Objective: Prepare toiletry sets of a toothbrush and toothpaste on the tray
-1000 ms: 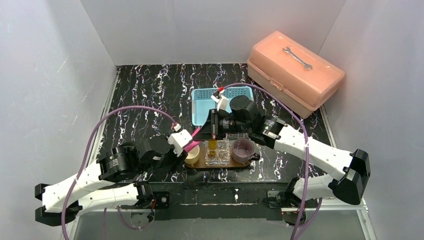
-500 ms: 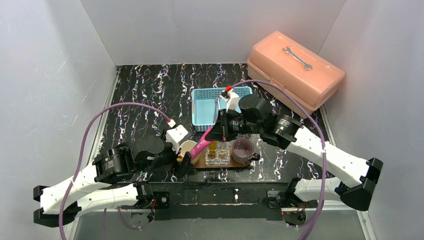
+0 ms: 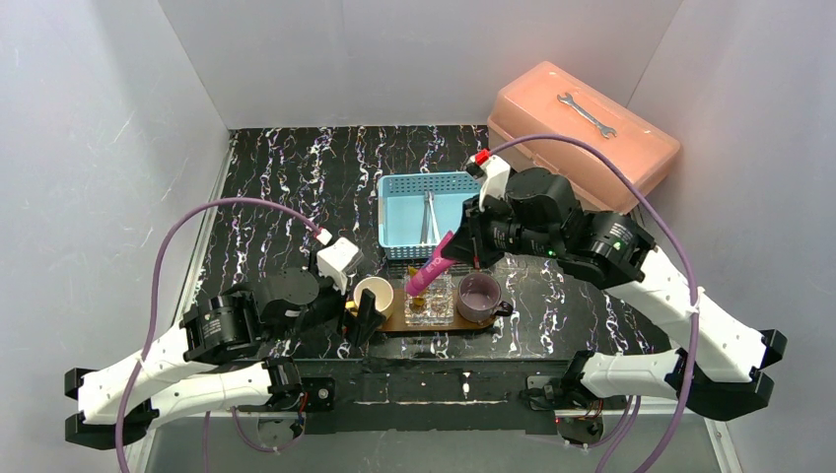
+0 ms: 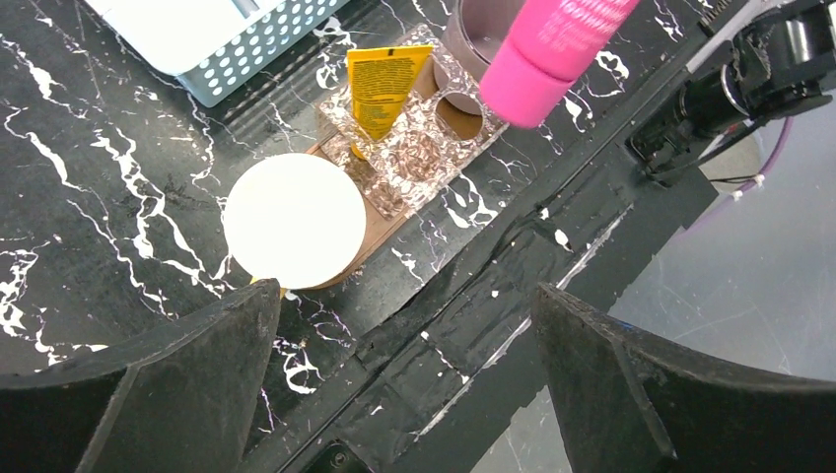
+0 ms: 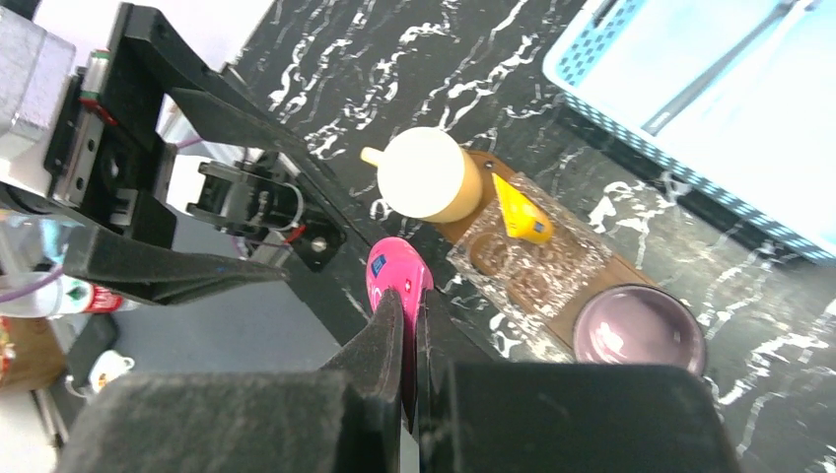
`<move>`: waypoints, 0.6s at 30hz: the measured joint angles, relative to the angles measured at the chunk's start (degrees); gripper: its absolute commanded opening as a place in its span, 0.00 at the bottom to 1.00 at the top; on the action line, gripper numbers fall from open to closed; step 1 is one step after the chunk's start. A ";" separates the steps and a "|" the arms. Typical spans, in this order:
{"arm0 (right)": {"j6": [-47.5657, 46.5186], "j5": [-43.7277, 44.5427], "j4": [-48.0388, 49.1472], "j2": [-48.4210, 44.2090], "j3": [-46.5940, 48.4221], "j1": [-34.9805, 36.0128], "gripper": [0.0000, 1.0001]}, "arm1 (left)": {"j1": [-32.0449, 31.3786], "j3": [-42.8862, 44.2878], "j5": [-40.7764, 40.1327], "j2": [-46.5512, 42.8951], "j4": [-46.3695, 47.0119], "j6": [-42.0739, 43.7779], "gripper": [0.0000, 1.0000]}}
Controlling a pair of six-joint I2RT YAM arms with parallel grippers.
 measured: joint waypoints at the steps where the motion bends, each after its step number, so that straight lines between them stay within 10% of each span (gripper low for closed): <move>1: -0.87 0.96 -1.64 0.13 1.20 0.00 0.01 | 0.02 -0.02 -0.52 0.13 0.00 -0.37 0.98; 18: -8.68 13.70 -12.55 5.49 2.97 1.16 0.01 | 20.63 -3.61 6.60 1.16 -0.04 -2.03 0.98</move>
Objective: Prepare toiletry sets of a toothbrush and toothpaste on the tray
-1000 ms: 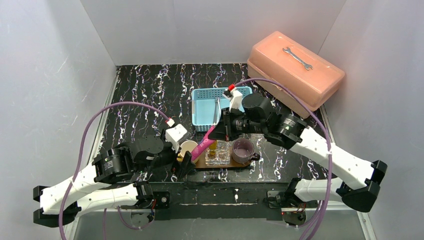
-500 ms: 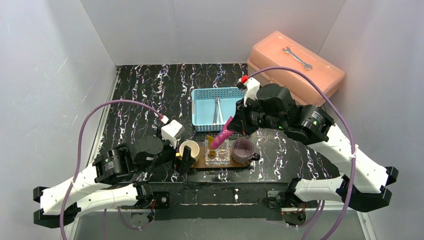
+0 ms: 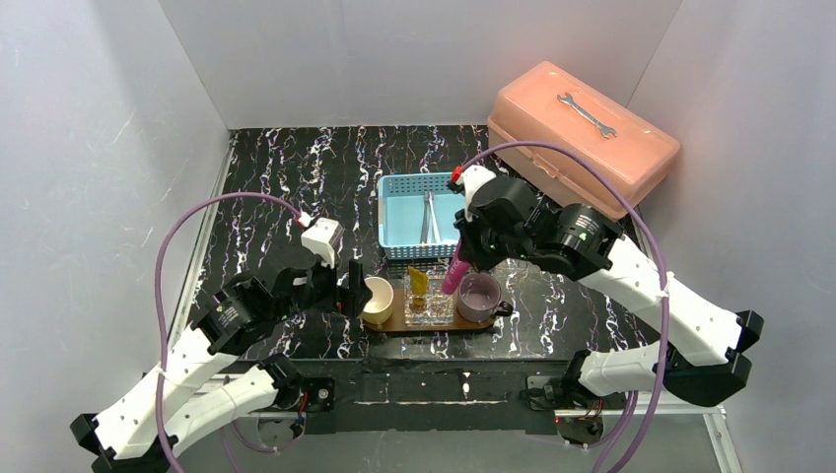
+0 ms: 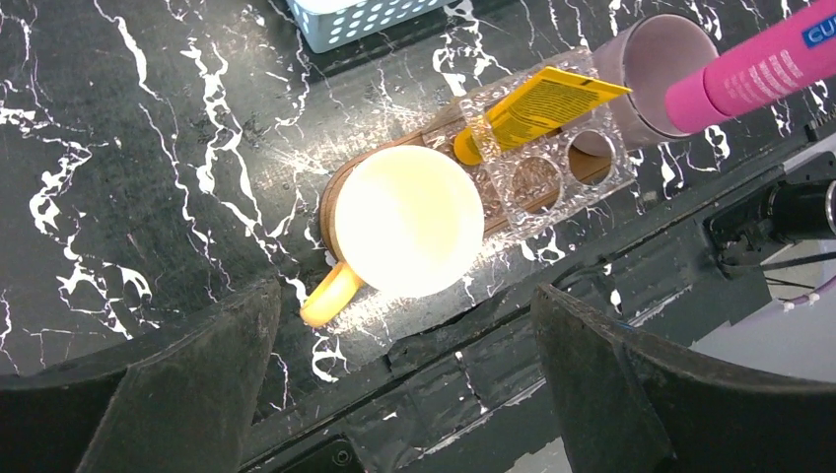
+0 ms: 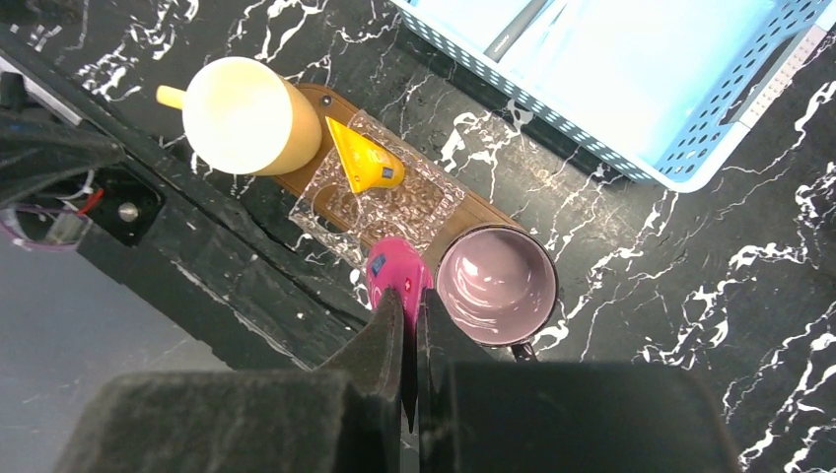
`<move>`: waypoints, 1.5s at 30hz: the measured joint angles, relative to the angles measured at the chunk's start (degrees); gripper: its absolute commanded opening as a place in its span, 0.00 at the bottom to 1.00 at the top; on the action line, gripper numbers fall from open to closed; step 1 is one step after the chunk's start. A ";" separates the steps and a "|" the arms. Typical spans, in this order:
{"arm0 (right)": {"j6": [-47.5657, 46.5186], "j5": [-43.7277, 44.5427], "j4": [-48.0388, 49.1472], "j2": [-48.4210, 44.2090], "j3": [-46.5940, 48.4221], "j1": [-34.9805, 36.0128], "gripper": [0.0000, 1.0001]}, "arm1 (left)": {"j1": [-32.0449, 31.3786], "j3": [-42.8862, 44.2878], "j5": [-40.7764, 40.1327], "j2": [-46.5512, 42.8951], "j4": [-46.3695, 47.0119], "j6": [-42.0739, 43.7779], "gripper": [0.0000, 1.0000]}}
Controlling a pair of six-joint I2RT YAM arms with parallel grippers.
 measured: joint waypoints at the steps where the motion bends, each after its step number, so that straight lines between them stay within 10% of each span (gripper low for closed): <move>1: -0.15 0.94 0.17 0.13 -0.33 0.55 0.01 | 1.11 -0.28 0.66 0.13 0.04 -0.02 0.98; 15: -0.81 16.24 12.09 2.82 -9.44 9.79 0.01 | 7.63 -4.52 1.16 -2.49 1.16 -0.85 0.97; 45: -1.01 17.81 18.03 4.79 -16.02 10.01 0.01 | 7.63 -4.52 0.57 -3.19 1.11 -0.44 0.97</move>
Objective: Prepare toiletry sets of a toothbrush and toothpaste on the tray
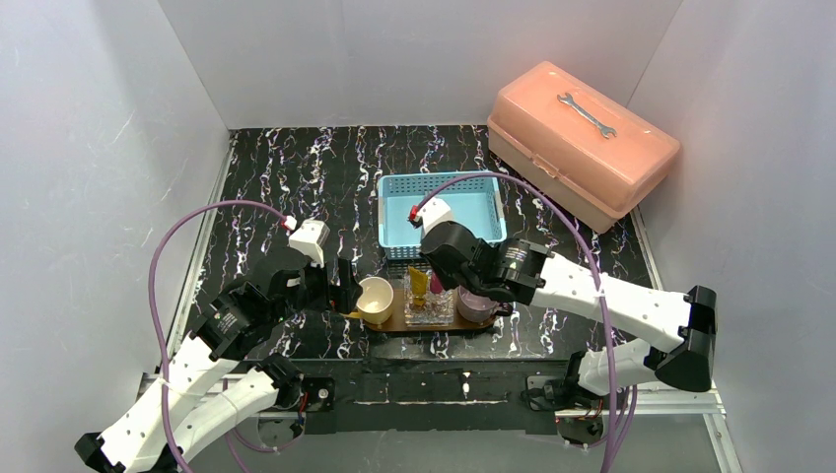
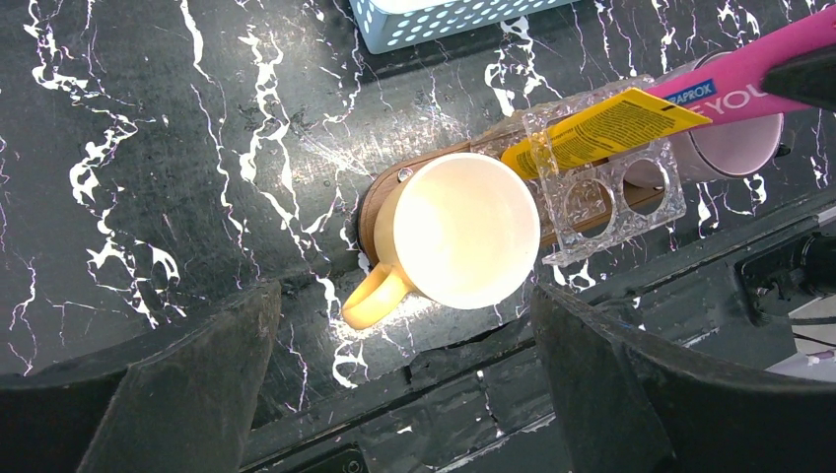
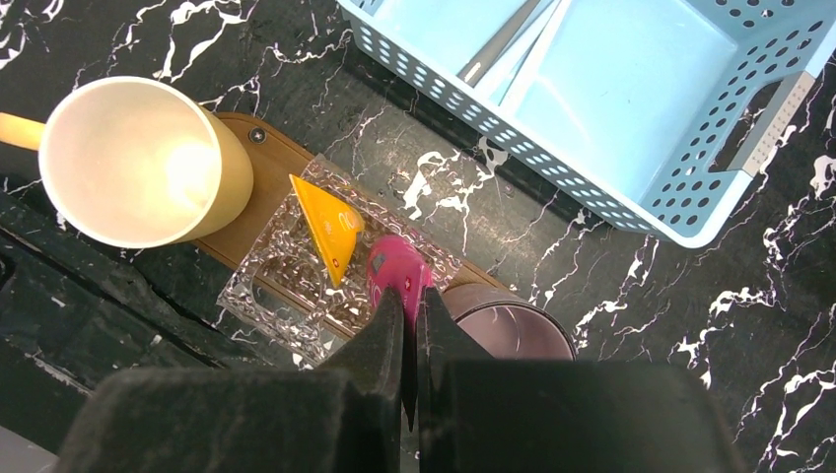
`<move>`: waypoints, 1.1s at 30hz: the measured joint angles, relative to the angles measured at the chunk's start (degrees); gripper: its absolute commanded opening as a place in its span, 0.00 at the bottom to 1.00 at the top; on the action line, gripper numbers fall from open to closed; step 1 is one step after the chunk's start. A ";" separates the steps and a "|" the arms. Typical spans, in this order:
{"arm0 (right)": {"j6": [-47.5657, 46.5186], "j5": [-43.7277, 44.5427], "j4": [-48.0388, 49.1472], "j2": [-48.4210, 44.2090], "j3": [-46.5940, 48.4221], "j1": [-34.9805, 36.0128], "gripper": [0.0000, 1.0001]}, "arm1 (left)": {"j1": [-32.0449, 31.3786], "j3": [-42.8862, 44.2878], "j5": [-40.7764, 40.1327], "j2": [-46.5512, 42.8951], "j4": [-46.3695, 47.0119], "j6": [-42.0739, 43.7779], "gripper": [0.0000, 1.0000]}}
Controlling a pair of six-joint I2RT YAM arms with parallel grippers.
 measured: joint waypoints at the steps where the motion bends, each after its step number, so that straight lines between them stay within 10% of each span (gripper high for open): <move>1: 0.00 -0.02 0.37 0.00 -0.39 0.00 0.01 | 0.00 0.00 -0.04 0.00 0.00 0.00 0.97; 23: 0.09 -1.11 5.53 2.78 -6.78 0.00 0.01 | 0.00 -0.02 -0.09 0.00 0.00 0.24 0.97; 33: 0.22 -1.16 6.34 3.39 -6.91 0.00 0.18 | 0.00 -0.02 -0.09 0.02 0.00 0.46 0.97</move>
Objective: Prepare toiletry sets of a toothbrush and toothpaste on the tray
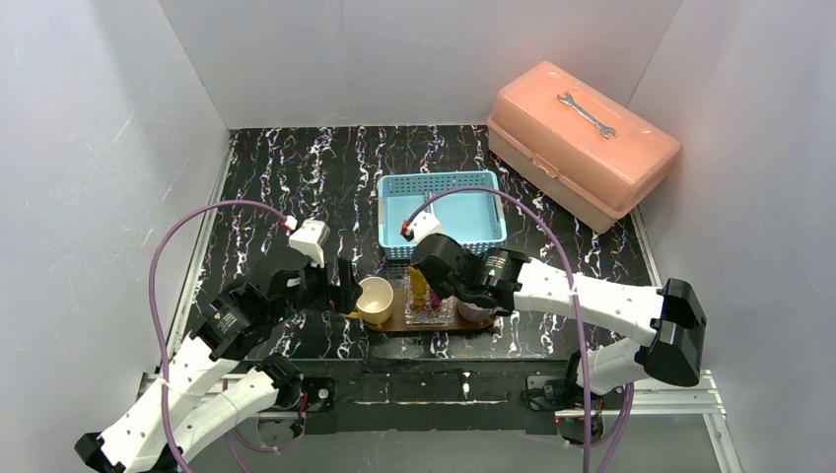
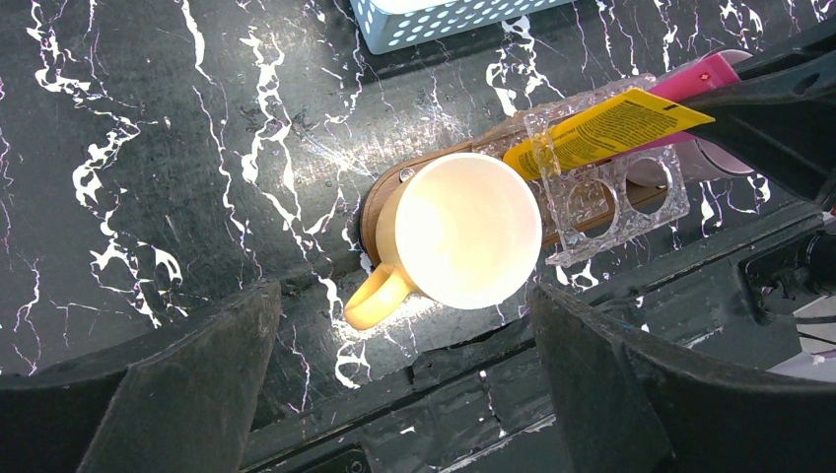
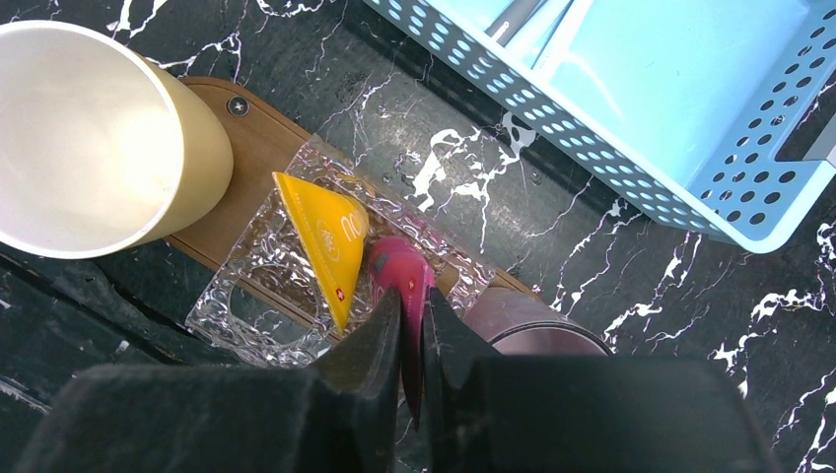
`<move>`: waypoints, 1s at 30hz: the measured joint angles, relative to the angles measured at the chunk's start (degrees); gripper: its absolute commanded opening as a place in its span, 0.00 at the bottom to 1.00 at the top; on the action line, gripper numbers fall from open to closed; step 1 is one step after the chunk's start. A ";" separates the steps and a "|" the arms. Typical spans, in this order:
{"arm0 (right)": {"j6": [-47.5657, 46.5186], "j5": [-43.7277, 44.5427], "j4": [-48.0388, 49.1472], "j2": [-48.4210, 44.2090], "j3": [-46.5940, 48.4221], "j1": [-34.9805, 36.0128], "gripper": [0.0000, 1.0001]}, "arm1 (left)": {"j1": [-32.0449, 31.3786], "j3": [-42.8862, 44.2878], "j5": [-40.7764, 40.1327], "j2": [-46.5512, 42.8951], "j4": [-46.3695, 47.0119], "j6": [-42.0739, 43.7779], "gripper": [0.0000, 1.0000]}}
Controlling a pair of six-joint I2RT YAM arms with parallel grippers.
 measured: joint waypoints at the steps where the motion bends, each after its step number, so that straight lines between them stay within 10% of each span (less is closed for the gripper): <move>1: 0.00 0.02 0.00 0.00 0.00 0.00 0.19 | 0.00 0.00 0.00 0.00 0.00 0.00 0.97; 30: -2.82 5.38 -6.08 -0.85 15.96 -0.07 0.45 | 0.00 0.00 0.02 0.48 0.00 0.22 0.99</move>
